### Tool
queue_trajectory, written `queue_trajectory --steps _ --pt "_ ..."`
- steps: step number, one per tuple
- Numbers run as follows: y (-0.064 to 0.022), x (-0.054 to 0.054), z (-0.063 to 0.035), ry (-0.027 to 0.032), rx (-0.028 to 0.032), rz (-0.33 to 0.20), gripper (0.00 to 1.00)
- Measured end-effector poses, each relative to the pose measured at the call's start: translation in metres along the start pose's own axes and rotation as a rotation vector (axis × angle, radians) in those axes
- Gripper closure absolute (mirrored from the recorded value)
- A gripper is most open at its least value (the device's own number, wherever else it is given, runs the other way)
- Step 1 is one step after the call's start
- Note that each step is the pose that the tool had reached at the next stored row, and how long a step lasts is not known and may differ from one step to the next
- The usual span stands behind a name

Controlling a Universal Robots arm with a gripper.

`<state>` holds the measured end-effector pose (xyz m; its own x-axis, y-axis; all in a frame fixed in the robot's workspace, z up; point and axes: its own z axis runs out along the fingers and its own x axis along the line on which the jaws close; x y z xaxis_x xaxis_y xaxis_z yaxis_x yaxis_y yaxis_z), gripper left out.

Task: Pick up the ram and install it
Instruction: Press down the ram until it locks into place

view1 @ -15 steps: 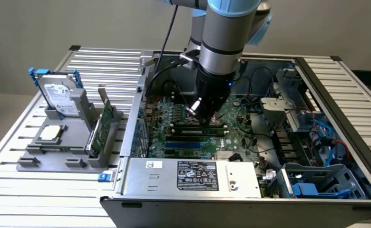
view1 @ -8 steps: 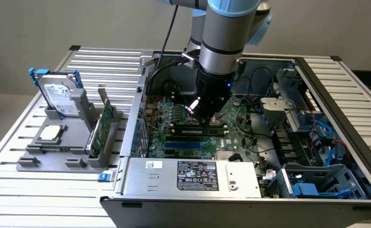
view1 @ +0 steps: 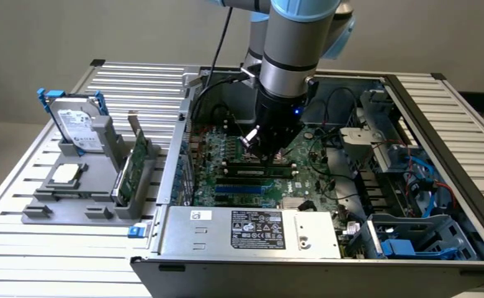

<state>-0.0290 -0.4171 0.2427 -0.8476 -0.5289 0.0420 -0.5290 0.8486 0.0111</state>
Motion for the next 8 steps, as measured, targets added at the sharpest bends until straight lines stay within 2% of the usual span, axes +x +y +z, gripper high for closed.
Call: queue_trajectory --steps 8 --pt "0.0 -0.0001 0.0 0.0006 -0.0017 0.11 0.89"
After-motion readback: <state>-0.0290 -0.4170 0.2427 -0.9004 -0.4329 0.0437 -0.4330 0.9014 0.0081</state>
